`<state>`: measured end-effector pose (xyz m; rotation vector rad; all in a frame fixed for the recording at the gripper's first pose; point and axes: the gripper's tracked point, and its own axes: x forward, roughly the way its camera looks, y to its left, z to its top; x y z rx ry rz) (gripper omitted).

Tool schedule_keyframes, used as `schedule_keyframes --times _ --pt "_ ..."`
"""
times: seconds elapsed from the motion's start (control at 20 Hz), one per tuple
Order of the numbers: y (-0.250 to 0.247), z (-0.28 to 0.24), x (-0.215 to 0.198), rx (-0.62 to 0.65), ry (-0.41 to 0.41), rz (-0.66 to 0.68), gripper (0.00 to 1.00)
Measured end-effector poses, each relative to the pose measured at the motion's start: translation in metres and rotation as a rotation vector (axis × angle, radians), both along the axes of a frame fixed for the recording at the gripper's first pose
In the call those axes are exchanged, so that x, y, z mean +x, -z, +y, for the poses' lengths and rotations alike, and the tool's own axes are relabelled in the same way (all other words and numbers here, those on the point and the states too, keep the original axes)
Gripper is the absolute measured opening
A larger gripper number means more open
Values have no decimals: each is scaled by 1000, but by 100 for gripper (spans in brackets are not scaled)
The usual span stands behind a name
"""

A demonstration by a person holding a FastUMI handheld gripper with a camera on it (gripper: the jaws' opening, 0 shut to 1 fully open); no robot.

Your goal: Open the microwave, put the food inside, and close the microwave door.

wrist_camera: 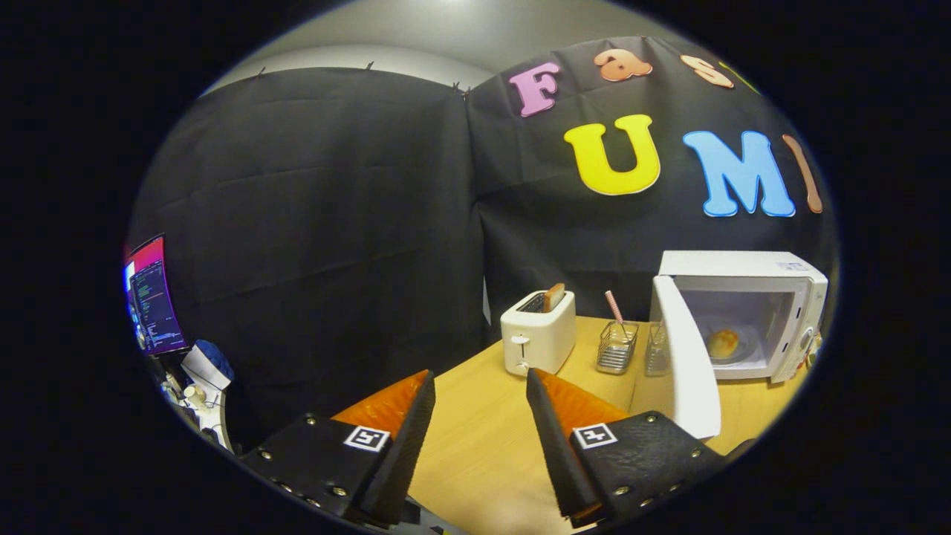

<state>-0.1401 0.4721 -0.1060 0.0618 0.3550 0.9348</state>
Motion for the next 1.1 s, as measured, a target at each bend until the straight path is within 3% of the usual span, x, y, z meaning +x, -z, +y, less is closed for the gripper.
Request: schedule_keyframes --times 0.05,0.1,0.15,0.2,0.25,0.3,0.65,0.7,1.1 --pt "9 0 -1 -19 0 5 69" --pt "17 -1 -2 -35 -8 12 55" --pt "25 -3 -1 -56 1 15 50" --pt "33 -6 -2 -73 -1 24 33" --pt "42 -12 1 -102 22 28 29" --pt "49 -12 1 -117 8 44 5" --pt "78 -47 22 -210 100 88 8" --pt "78 -51 20 -204 99 97 3" --pt "83 -96 45 -239 193 111 2"
